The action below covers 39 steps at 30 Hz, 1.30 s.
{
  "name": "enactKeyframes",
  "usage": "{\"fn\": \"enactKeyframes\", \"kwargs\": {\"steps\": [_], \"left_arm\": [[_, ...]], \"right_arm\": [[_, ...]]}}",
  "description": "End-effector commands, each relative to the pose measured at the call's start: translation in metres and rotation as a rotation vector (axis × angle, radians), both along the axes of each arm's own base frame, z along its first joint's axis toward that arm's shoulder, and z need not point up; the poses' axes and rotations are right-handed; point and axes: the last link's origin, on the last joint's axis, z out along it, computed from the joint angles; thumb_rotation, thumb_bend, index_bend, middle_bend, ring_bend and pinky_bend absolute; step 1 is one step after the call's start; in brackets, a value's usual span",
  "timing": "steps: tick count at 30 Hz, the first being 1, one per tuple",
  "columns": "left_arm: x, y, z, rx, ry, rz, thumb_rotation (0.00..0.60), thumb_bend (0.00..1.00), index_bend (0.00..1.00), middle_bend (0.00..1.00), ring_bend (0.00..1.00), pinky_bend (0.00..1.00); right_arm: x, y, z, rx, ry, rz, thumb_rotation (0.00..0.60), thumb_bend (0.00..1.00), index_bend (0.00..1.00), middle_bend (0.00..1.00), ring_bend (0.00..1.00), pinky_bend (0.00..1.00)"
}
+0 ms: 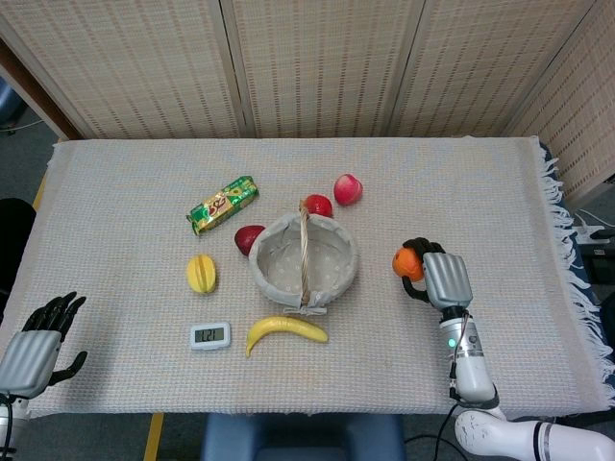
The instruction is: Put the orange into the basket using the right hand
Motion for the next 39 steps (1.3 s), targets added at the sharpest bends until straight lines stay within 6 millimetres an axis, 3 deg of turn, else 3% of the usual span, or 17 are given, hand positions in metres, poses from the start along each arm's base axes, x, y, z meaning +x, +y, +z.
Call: {"fn": "enactKeyframes", "kwargs": {"steps": [1, 6, 10, 12, 13, 19, 22, 24, 26, 32, 35, 39], "left_arm": [[0.0, 0.0, 0.0, -0.001, -0.001, 0.0, 0.6, 0.33, 0.0, 0.0, 0.0, 0.11], [0.001, 0.0, -0.001, -0.003, -0.003, -0.002, 0.6, 0.33, 0.0, 0.0, 0.0, 0.11], [0.001, 0.0, -0.001, -0.003, -0.003, -0.002, 0.6, 0.33, 0.0, 0.0, 0.0, 0.11], [0.001, 0.001, -0.001, -0.003, -0.005, -0.002, 0.6, 0.33, 0.0, 0.0, 0.0, 0.11], [0.0, 0.0, 0.0, -0.001, -0.011, 0.004, 0.6, 0.33, 0.0, 0.0, 0.0, 0.11], [-0.002, 0.0, 0.002, -0.003, -0.023, 0.014, 0.6, 0.33, 0.0, 0.0, 0.0, 0.11], [-0.003, 0.0, 0.003, -0.003, -0.028, 0.018, 0.6, 0.33, 0.0, 0.0, 0.0, 0.11], [-0.003, 0.0, 0.003, -0.004, -0.029, 0.021, 0.6, 0.33, 0.0, 0.0, 0.0, 0.11], [-0.003, 0.0, 0.003, -0.005, -0.031, 0.021, 0.6, 0.33, 0.0, 0.0, 0.0, 0.11], [-0.002, -0.001, 0.003, -0.006, -0.03, 0.015, 0.6, 0.33, 0.0, 0.0, 0.0, 0.11], [-0.001, -0.001, 0.002, -0.007, -0.029, 0.014, 0.6, 0.33, 0.0, 0.0, 0.0, 0.11], [-0.001, 0.0, 0.001, -0.007, -0.027, 0.013, 0.6, 0.33, 0.0, 0.0, 0.0, 0.11]], "right_arm": [[0.021, -0.005, 0.002, -0.032, -0.057, 0.044, 0.6, 0.46, 0.77, 0.55, 0.59, 0.74], [0.05, -0.01, -0.012, -0.033, -0.083, 0.098, 0.6, 0.46, 0.77, 0.55, 0.59, 0.74], [0.059, -0.011, -0.018, -0.026, -0.087, 0.11, 0.6, 0.46, 0.76, 0.55, 0.59, 0.74], [0.073, -0.013, -0.027, -0.019, -0.094, 0.132, 0.6, 0.46, 0.76, 0.55, 0.59, 0.74], [0.092, -0.015, -0.039, -0.001, -0.104, 0.174, 0.6, 0.46, 0.76, 0.55, 0.59, 0.74], [0.118, -0.022, -0.064, -0.004, -0.099, 0.184, 0.6, 0.46, 0.75, 0.55, 0.59, 0.74], [0.122, -0.022, -0.071, 0.003, -0.079, 0.191, 0.6, 0.46, 0.7, 0.55, 0.57, 0.73], [0.122, -0.02, -0.074, 0.016, -0.073, 0.188, 0.6, 0.46, 0.6, 0.53, 0.5, 0.67], [0.121, -0.019, -0.075, 0.024, -0.058, 0.188, 0.6, 0.45, 0.51, 0.44, 0.37, 0.55], [0.114, -0.017, -0.07, 0.04, -0.023, 0.178, 0.6, 0.24, 0.52, 0.09, 0.05, 0.29], [0.112, -0.018, -0.066, 0.035, -0.021, 0.173, 0.6, 0.21, 0.53, 0.02, 0.0, 0.24], [0.11, -0.018, -0.06, 0.032, -0.026, 0.165, 0.6, 0.19, 0.55, 0.01, 0.0, 0.22]]}}
